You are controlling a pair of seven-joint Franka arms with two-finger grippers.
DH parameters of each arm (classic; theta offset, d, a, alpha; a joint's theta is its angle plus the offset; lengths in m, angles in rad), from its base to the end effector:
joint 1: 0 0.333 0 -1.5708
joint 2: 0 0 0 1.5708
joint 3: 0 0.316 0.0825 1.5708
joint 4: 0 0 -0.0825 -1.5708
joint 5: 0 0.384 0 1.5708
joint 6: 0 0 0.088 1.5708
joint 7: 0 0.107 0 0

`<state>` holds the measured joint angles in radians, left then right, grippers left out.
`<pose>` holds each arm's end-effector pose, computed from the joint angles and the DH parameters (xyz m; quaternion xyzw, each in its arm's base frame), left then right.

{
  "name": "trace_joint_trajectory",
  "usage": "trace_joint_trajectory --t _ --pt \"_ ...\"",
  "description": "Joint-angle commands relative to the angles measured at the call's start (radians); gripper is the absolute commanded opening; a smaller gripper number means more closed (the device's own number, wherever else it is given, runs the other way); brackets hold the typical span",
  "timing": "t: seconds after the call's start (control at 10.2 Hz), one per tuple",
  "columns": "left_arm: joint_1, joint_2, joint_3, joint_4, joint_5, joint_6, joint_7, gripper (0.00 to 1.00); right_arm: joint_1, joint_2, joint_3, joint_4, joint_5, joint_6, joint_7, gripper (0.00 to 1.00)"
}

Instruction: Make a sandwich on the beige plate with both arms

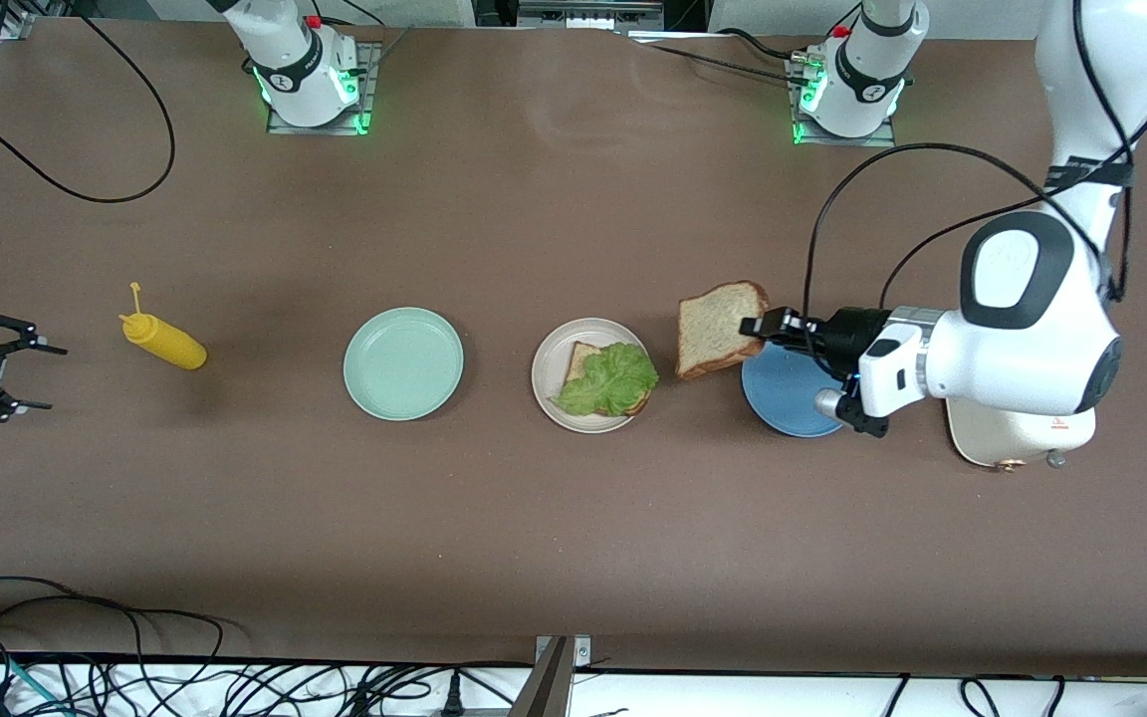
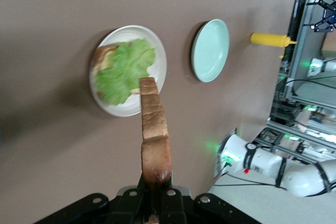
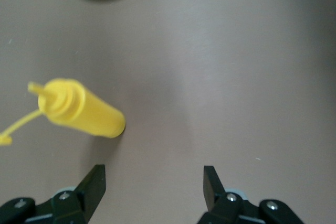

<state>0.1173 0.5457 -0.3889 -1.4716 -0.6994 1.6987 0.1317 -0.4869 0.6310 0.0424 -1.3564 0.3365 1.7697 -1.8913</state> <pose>0.6478 -0.1959 0.3937 0.8926 -0.0794 -0.1601 0.4139 0.6442 -0.2814 0.3416 -0.7682 -0.6072 -0.1166 0.1658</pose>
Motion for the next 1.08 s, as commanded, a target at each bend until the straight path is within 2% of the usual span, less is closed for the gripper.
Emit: trace_joint_trajectory --t 0.0,0.1,0.2,0.29,0.39,0.49,0.68,0.78,0.98 --pt "-0.048 0.089 0.001 0.043 -0.119 0.056 0.011 0.00 0.053 -0.086 0.002 0.003 -0.063 -0.018 0.305 0.83" --pt "-0.065 0.121 0.001 0.045 -0.123 0.093 0.043 0.00 0.079 -0.111 0.004 0.003 -0.071 -0.018 0.448 0.83" --pt "-0.076 0.163 0.001 0.045 -0.176 0.116 0.121 0.00 0.114 -0.129 0.001 0.005 -0.074 -0.018 0.630 0.83" --pt "-0.076 0.212 0.001 0.044 -0.277 0.116 0.232 0.00 0.129 -0.139 0.004 0.005 -0.085 -0.019 0.785 0.83" --pt "-0.085 0.250 0.002 0.042 -0.300 0.118 0.317 0.00 0.163 -0.164 0.004 0.002 -0.103 -0.021 0.904 0.84" --pt "-0.093 0.279 0.002 0.040 -0.298 0.134 0.372 0.00 0.186 -0.180 0.001 -0.001 -0.112 -0.044 1.031 0.85" --pt "-0.097 0.336 0.002 0.034 -0.314 0.208 0.506 0.00 0.235 -0.206 0.005 0.003 -0.178 -0.111 1.344 0.96" --pt "-0.106 0.350 0.002 0.031 -0.315 0.213 0.514 0.00 0.255 -0.221 0.005 0.003 -0.183 -0.152 1.444 1.00" --pt "-0.123 0.382 0.002 0.030 -0.316 0.242 0.560 0.00 0.280 -0.247 0.022 0.000 -0.188 -0.239 1.602 1.00"
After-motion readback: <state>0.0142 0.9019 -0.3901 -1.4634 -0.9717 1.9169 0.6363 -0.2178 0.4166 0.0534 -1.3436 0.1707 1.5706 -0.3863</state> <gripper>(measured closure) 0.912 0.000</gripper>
